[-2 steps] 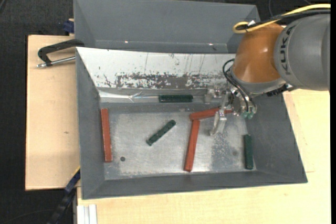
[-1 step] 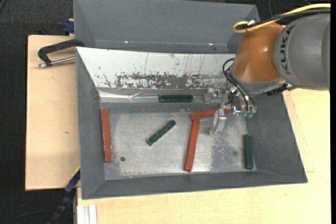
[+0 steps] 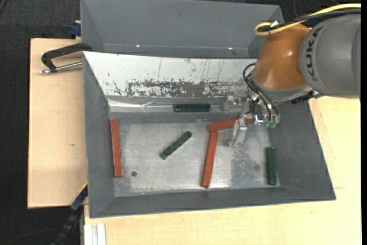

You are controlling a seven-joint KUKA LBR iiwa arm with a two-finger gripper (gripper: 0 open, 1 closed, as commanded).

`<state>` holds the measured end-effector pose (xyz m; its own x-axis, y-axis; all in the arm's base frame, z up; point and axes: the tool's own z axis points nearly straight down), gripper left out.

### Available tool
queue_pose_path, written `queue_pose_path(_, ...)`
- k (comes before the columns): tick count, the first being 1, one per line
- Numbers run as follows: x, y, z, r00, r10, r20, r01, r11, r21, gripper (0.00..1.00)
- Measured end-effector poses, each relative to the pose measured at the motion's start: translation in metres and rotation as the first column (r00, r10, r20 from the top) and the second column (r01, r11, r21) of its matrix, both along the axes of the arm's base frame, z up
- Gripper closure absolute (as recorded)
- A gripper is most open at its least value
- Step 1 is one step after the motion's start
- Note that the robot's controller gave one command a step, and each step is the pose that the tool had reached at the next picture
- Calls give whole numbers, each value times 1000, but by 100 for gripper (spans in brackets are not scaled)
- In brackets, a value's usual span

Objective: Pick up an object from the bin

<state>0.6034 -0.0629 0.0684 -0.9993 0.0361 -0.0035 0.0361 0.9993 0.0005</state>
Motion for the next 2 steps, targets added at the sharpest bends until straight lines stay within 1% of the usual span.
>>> queue_pose_path(2,3,0,3,1000,-1,2,1,1000,-1,0)
